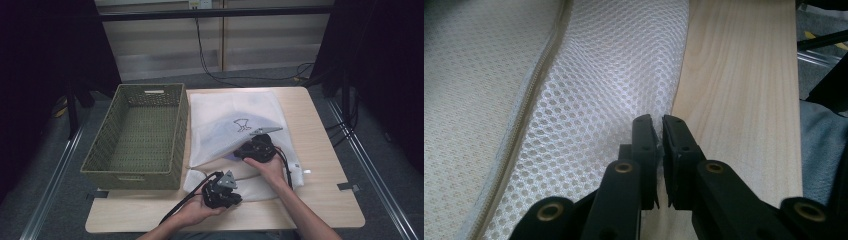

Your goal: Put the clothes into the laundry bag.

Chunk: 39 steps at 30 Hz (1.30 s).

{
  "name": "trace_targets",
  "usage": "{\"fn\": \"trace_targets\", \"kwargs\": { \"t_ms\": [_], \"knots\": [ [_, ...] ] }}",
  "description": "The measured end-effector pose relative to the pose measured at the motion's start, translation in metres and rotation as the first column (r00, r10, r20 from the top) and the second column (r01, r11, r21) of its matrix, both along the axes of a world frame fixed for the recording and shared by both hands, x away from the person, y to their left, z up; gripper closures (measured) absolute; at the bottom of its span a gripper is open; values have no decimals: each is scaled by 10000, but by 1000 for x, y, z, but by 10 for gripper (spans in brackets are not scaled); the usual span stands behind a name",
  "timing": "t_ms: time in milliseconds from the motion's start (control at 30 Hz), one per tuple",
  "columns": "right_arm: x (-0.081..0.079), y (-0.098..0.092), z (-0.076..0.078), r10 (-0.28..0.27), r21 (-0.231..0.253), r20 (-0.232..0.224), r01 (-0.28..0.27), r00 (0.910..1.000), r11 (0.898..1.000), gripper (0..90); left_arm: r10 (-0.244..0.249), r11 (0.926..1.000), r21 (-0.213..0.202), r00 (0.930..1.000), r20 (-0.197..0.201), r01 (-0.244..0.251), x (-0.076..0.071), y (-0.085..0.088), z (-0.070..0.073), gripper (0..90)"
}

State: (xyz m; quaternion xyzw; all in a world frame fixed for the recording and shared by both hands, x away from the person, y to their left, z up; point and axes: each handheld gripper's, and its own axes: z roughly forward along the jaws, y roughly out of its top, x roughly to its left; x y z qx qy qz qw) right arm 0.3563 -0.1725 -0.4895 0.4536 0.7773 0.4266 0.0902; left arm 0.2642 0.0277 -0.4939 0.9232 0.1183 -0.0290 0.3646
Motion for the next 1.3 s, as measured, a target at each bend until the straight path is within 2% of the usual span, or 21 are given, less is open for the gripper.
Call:
{"fn": "trace_targets", "kwargs": {
  "t_ms": [100,200,233,367,400,467,600,667,700,833,867,1000,1067,1133,1167,1200,1267,1300],
  "knots": [
    [-11,-6,7,802,-197,59,-801,9968,9966,618,30,10000,-90,10000,-84,-30,0,0,-1,847],
    [-17,-13,14,1105,-159,258,-1101,9935,9938,658,30,10000,-82,10000,-73,-31,0,0,-1,848],
    [-19,-20,21,1072,30,403,-1074,9934,9942,671,29,10000,-86,10000,-76,-29,0,0,-1,848],
    [-16,-27,31,972,182,709,-988,9927,9949,691,51,9999,-97,9999,-90,-52,1,0,-1,848],
    [-15,-28,33,966,209,784,-985,9922,9949,693,46,9998,-207,9999,-99,-48,1,0,-1,848],
    [-8,-29,39,946,161,984,-967,9906,9952,750,27,9998,-175,9999,-100,-28,1,0,-1,848],
    [1,-28,44,832,234,1142,-865,9900,9960,763,-64,9999,-83,10000,-25,64,1,0,-1,848],
    [2,-28,45,784,338,1176,-829,9900,9960,767,-95,9999,-99,9999,-53,94,1,0,-1,848],
    [1,-27,50,884,517,1325,-960,9872,9940,768,-118,9999,-85,9999,-71,117,1,0,-1,848],
    [-1,-28,57,928,598,1483,-1026,9846,9929,773,-32,9998,-188,9999,-105,30,1,0,-1,848],
    [-1,-29,57,882,608,1521,-984,9844,9933,773,-124,9999,-87,9999,-53,123,1,0,-1,848],
    [1,-30,53,798,461,1410,-871,9868,9951,775,-95,9999,-108,9999,-114,94,1,0,-1,847],
    [5,-31,47,784,288,1271,-827,9888,9962,777,-109,9999,-91,9999,-48,108,1,0,-1,848],
    [11,-34,33,775,94,921,-787,9927,9969,779,-29,9999,-160,10000,-62,28,1,0,-1,848],
    [11,-34,33,775,94,921,-787,9927,9969,779,-8,9999,-170,10000,-73,7,1,0,-1,848],
    [14,-35,23,745,-116,637,-740,9952,9972,779,-11,9999,-172,10000,-77,9,1,0,-1,848],
    [16,-36,13,689,-320,439,-675,9967,9972,780,-49,9999,-116,10000,-68,48,1,0,-1,847],
    [16,-36,13,689,-320,439,-675,9967,9972,780,-49,9999,-116,10000,-68,48,1,0,-1,848]
  ]
}}
